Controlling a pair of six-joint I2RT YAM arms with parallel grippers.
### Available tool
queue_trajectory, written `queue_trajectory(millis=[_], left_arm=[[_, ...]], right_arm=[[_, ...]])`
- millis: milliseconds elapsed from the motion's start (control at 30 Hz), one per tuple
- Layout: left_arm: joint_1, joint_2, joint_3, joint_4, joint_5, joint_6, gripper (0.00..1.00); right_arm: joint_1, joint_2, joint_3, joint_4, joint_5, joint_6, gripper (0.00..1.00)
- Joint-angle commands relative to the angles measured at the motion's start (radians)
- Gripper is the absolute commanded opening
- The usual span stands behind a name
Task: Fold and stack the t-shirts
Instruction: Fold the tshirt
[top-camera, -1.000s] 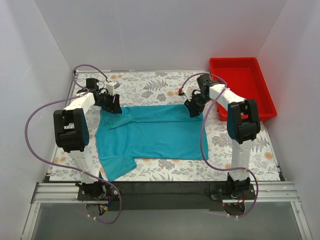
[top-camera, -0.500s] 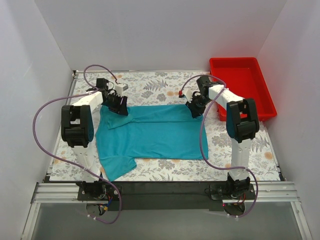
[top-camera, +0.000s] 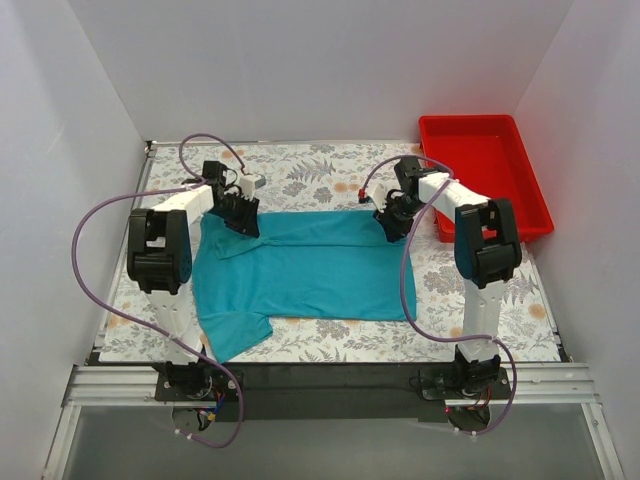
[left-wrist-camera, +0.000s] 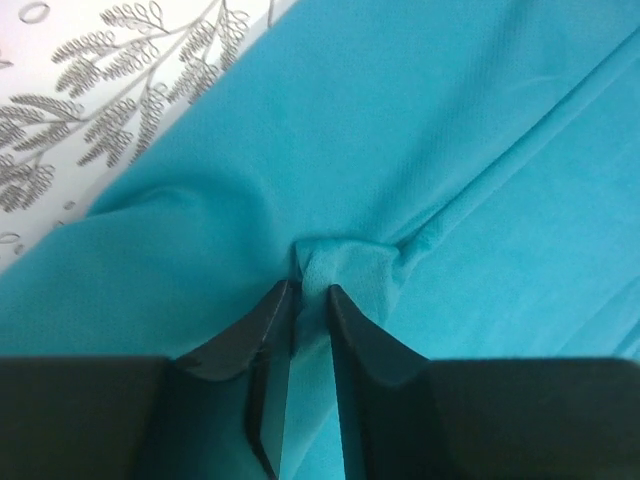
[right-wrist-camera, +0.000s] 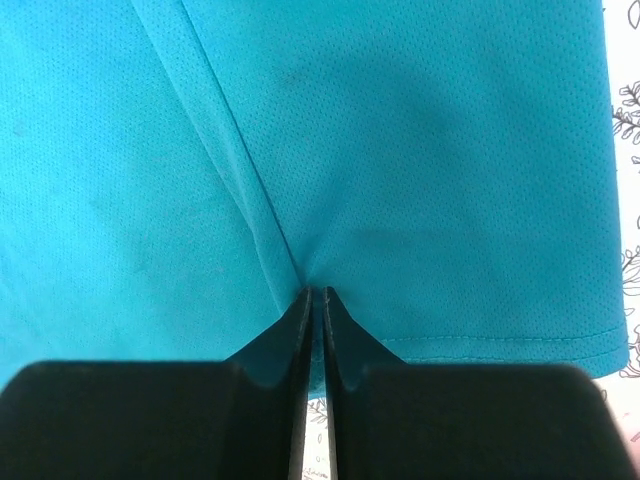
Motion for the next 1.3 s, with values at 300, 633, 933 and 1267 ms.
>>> queue_trajectory(millis=[300, 633, 933, 1267], left_arm=[[-0.023, -0.281, -0.179, -0.03, 0.047, 0.072, 0.05], [-0.067, -0.359, -0.335, -0.043, 0.032, 0.124, 0.01], [-0.067, -0.444, -0.389, -0.037, -0.034, 0.183, 0.33], [0.061, -0.325, -0.173, 0.045, -0.098, -0.004, 0.41]], right_arm=[[0.002, -0.096, -0.023, -0.039, 0.002, -0.046, 0.05], [0.004, -0.124, -0.067, -0.06, 0.017, -0.085, 0.01], [0.002, -0.158, -0.081, -0.119, 0.022, -0.119, 0.01], [0.002, -0.089, 0.114, -0.123, -0.019, 0.059, 0.18]])
